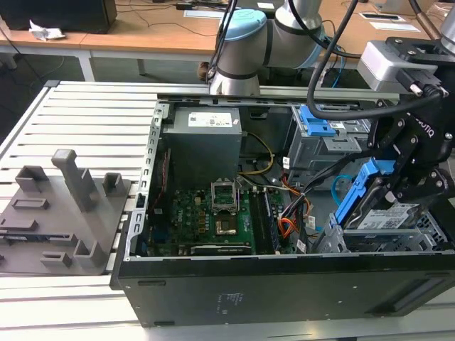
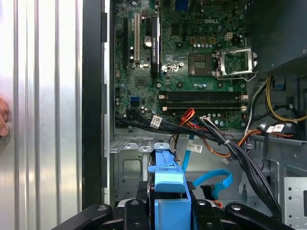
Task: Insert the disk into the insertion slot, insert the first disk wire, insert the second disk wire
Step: 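Insert the disk into the insertion slot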
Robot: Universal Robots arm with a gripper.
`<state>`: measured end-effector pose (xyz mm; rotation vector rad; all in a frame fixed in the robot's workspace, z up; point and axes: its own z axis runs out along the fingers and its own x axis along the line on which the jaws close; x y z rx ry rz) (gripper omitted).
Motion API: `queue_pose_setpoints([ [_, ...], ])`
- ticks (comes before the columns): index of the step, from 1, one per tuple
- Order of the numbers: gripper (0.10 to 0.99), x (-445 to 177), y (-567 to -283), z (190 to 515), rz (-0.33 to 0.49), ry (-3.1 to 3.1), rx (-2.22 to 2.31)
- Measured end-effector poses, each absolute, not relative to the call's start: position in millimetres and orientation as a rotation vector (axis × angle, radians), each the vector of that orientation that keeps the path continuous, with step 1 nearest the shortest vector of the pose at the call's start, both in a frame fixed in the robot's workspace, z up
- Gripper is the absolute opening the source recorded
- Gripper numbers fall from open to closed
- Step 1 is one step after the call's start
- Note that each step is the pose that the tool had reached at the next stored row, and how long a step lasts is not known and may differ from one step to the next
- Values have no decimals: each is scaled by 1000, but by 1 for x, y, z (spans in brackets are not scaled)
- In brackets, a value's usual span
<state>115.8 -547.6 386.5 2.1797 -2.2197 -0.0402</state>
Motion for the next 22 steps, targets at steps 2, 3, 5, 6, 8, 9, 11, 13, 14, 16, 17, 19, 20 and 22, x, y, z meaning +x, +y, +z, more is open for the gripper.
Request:
queue_pose_setpoints([
  [2, 365, 116, -548, 386, -40, -2220, 2180],
  [3, 365, 116, -548, 386, -40, -2220, 2180],
  [5, 373, 116, -548, 386, -40, -2220, 2180],
  [6, 439, 116, -548, 386, -41, -2220, 2180],
  [8, 439, 116, -548, 386, -40, -2220, 2180],
  [9, 439, 116, -548, 386, -40, -2220, 2180],
  [11, 439, 116, -548, 386, -40, -2220, 2180],
  [13, 357, 116, -548, 386, -40, -2220, 2180],
  [14, 294, 116, -548, 386, -40, -2220, 2180],
  [16, 235, 116, -548, 386, -40, -2220, 2180],
  [17, 173, 116, -548, 386, -40, -2220, 2180],
  [19, 106, 116, -548, 386, -40, -2220, 2180],
  [20, 106, 116, -548, 386, -40, -2220, 2180],
  [22, 106, 116, -548, 386, -40, -2220, 2180],
])
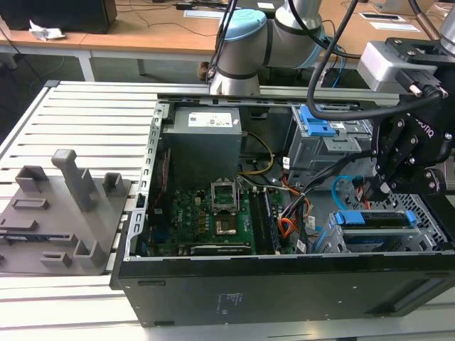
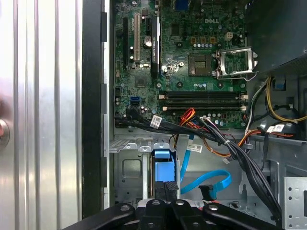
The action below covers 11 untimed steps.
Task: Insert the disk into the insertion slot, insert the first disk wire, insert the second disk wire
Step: 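Insert the disk into the insertion slot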
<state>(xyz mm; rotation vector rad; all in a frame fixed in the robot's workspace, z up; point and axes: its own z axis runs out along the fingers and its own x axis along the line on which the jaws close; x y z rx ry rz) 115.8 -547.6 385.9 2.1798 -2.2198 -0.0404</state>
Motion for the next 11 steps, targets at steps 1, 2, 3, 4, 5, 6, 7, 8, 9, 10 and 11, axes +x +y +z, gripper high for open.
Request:
queue_pose_setpoints([
  [1, 106, 116, -548, 386, -40, -2220, 2180],
  [2, 106, 116, -548, 386, -40, -2220, 2180],
  [3, 106, 116, -548, 386, -40, -2220, 2180],
  [4, 106, 116, -548, 386, -40, -2220, 2180],
  [5, 106, 116, -548, 386, -41, -2220, 2180],
  [6, 106, 117, -547, 386, -41, -2220, 2180],
  [7, 106, 117, -547, 386, -41, -2220, 2180],
  [8, 106, 119, -547, 386, -41, -2220, 2180],
  [9, 106, 121, -547, 386, -41, -2220, 2180],
  [10, 106, 122, -547, 386, -41, -2220, 2180],
  [11, 106, 126, -547, 385, -41, -2220, 2180],
])
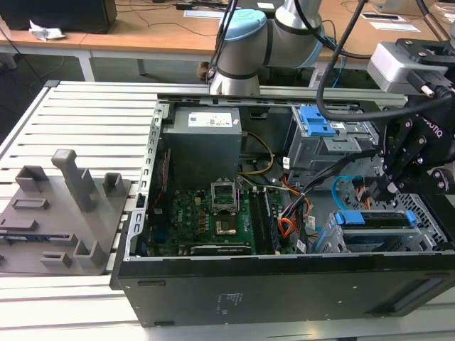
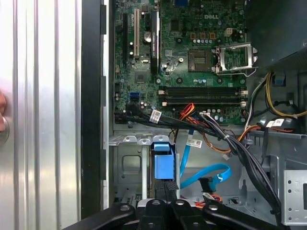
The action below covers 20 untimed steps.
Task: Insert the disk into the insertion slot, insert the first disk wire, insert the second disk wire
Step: 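Insert the disk into the insertion slot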
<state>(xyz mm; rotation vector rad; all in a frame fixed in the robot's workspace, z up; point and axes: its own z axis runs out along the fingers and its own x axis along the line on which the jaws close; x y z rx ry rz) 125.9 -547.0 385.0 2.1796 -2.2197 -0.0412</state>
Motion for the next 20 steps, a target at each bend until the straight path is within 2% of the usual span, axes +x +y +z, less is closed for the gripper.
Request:
queue_pose_setpoints([
  [20, 106, 135, -547, 354, -43, -2218, 2179],
])
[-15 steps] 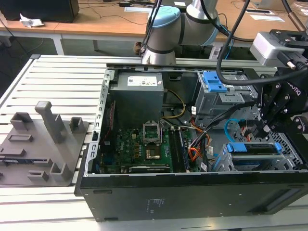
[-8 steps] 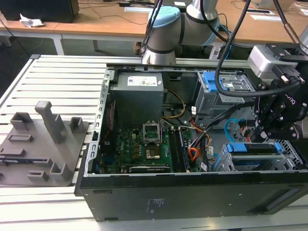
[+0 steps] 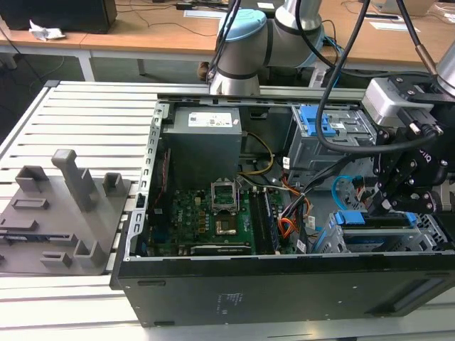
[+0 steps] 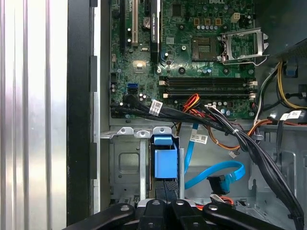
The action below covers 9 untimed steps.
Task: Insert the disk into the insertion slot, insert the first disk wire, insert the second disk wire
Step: 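Insert the disk into the insertion slot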
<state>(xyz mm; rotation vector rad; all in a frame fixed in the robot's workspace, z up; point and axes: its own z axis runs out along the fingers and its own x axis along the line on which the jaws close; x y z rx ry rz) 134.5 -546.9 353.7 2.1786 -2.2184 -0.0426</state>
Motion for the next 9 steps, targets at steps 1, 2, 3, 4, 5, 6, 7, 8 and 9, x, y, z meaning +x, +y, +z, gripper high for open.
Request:
queue_pose_setpoints([
  [1, 106, 135, -547, 354, -43, -2219, 2178],
  [2, 106, 135, -547, 354, -43, -2219, 2179],
  [3, 106, 135, -547, 354, -43, -2219, 2179],
  [4, 106, 135, -547, 354, -43, -2219, 2179],
  [5, 106, 135, -547, 354, -43, -2219, 2179],
  [6, 106, 135, -547, 354, -43, -2219, 2179],
  [7, 106, 135, -547, 354, -43, -2219, 2179],
  [8, 106, 135, -547, 354, -43, -2219, 2179],
  [9, 106, 135, -547, 354, -43, -2219, 2179],
])
